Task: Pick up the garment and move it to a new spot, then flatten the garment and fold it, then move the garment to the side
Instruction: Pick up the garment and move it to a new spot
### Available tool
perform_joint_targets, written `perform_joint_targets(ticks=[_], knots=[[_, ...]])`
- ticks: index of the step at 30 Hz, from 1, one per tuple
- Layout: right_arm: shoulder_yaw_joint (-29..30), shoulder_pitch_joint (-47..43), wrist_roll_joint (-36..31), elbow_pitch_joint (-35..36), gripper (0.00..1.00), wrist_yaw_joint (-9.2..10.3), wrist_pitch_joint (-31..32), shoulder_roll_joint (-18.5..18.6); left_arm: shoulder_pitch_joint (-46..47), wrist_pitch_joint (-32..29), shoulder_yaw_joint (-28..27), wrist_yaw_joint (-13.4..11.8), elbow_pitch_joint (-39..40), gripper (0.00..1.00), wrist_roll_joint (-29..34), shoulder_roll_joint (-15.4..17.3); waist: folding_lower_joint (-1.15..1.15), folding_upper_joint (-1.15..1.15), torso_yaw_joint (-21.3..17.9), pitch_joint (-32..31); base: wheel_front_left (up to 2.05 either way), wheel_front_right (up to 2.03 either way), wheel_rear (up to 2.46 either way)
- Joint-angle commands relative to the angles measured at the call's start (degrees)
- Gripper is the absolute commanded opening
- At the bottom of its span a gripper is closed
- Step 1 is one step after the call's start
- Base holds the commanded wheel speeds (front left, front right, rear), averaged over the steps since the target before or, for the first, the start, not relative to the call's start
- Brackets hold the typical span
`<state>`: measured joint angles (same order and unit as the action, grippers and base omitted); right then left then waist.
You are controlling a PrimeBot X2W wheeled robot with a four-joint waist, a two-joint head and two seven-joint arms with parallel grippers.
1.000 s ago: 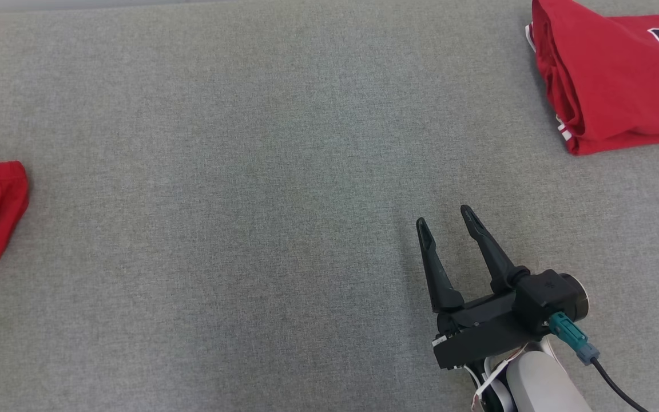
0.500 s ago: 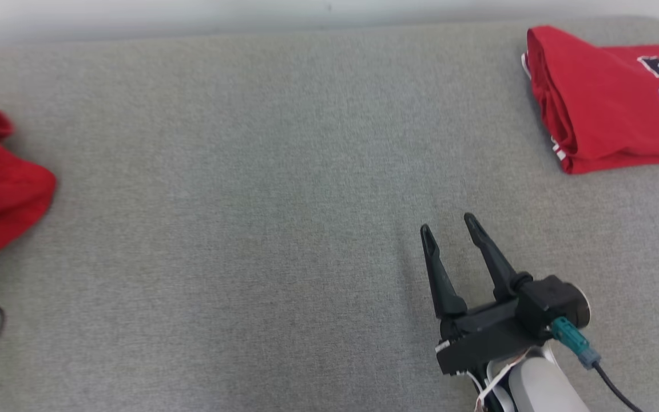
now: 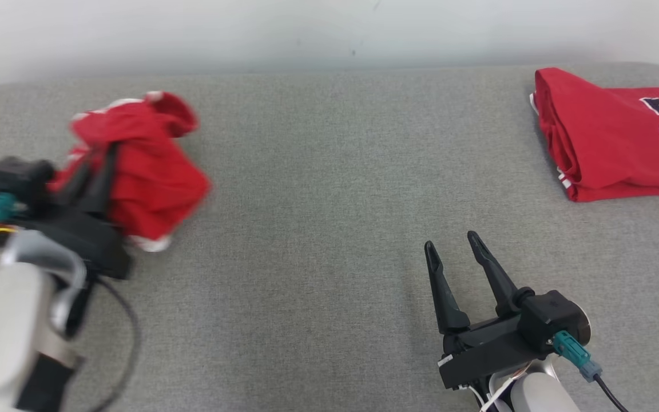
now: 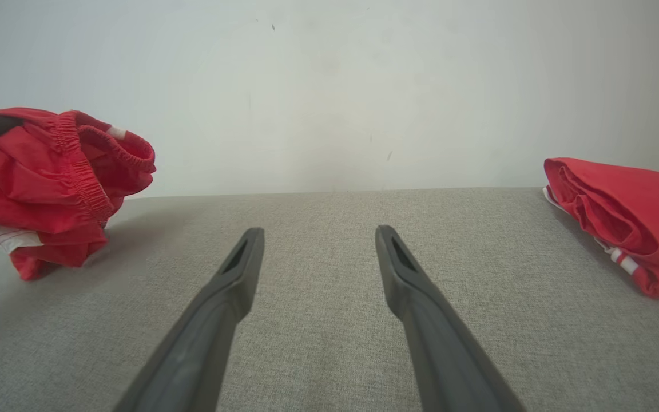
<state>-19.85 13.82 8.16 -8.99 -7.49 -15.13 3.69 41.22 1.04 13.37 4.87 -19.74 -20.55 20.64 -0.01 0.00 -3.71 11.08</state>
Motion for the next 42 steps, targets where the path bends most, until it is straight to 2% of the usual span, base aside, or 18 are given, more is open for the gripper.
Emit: perform_joint_targets(ticks=[1, 7, 13, 18, 26, 27, 28, 35, 42], knots=[[0.0, -0.4, 0.3, 0.1, 1.00, -0.01, -0.1, -0.1, -1.7, -0.5, 0.7, -0.7, 2.5, 0.00, -0.1, -1.2, 0.01, 0.00, -0.4, -0.3, 0.00, 0.00, 0.00], [1.0, -1.0, 0.3, 0.6, 1.00, -0.02, -0.1, -0.2, -5.3, -2.7, 5.2, -2.3, 12.1, 0.00, 0.3, -6.2, 0.01, 0.00, -2.3, -0.5, 0.00, 0.00, 0.00], [1.9, -1.2, 0.3, 1.0, 1.00, -0.02, -0.1, -0.2, -5.8, -2.2, 8.6, -3.5, 16.2, 0.00, 0.0, -11.4, 0.01, 0.00, -4.5, -0.1, 0.00, 0.00, 0.00], [2.2, -0.8, 0.4, 0.9, 1.00, -0.01, -0.1, -0.2, -5.0, -0.8, 10.4, -4.2, 14.6, 0.00, -0.1, -14.0, 0.01, 0.00, -6.3, 0.1, 0.00, 0.00, 0.00], [2.2, -0.4, 0.4, 0.7, 1.00, -0.01, -0.1, -0.3, -6.0, 3.7, 13.9, -3.3, 5.4, 0.00, -0.8, -16.3, 0.01, 0.00, -8.0, 0.2, 0.00, 0.00, 0.00], [2.2, -0.4, 0.4, 0.7, 1.00, -0.02, -0.1, -0.3, -5.8, 4.6, 14.4, -3.1, 4.0, 0.31, -0.5, -16.4, 0.01, 0.00, -8.0, 0.2, 0.00, 0.00, 0.00], [2.2, -0.3, 0.4, 0.6, 1.00, -0.01, -0.1, -0.4, -5.4, 5.6, 14.8, -3.0, 2.7, 1.00, 0.2, -16.4, 0.01, 0.00, -8.1, 0.2, 0.00, 0.00, 0.00], [3.2, -1.2, 0.0, 0.5, 1.00, -0.01, -0.1, -0.4, -4.6, 11.0, 15.9, -2.9, -3.3, 1.00, 0.1, -16.9, 0.01, 0.00, -7.0, -0.3, 0.00, 0.00, 0.00], [3.7, -2.2, -0.2, 0.4, 1.00, -0.02, -0.1, -0.3, -7.3, 12.9, 14.3, -4.2, -3.2, 1.00, -0.3, -15.9, 0.01, 0.00, -4.4, -1.9, 0.00, 0.00, 0.00]])
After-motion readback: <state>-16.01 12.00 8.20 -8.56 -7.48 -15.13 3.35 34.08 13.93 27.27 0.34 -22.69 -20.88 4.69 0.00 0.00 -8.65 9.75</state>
